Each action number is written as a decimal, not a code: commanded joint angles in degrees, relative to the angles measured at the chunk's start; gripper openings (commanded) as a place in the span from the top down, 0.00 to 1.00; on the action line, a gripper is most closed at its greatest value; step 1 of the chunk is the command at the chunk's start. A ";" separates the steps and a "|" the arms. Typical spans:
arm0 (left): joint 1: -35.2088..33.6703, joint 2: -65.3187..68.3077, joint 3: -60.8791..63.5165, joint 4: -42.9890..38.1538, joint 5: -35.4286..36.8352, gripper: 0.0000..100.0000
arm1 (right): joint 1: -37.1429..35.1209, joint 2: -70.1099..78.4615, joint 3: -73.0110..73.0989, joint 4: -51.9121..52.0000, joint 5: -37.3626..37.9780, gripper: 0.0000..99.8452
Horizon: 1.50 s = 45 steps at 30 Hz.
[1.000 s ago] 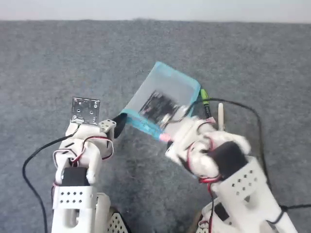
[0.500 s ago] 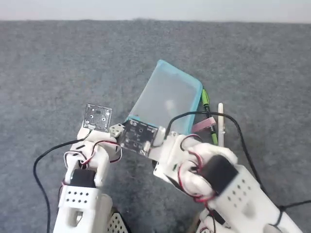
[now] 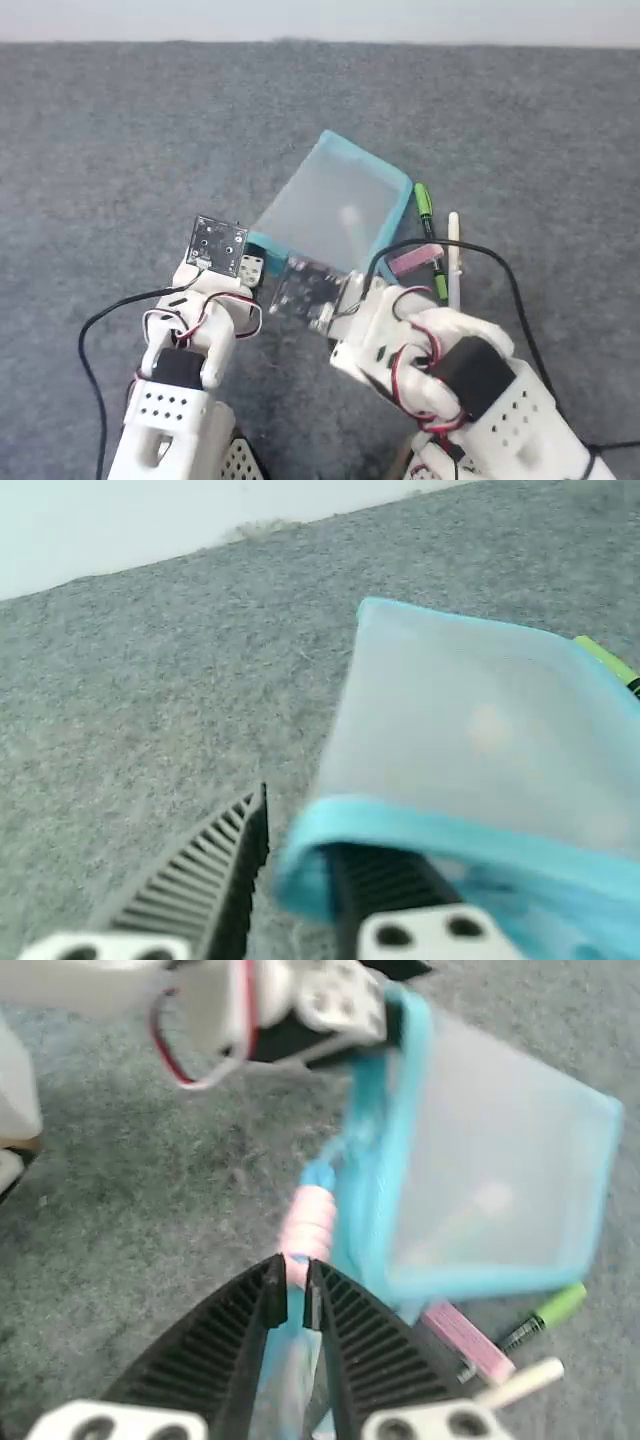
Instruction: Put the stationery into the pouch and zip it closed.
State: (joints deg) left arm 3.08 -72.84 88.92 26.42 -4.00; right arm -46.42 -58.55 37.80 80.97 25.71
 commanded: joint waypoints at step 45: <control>-5.80 0.44 -17.89 20.04 7.65 0.99 | -6.90 12.09 31.21 -60.62 -13.63 0.79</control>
State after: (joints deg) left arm -3.16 -72.84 75.03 46.11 3.30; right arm -52.84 -46.42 69.71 22.68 12.79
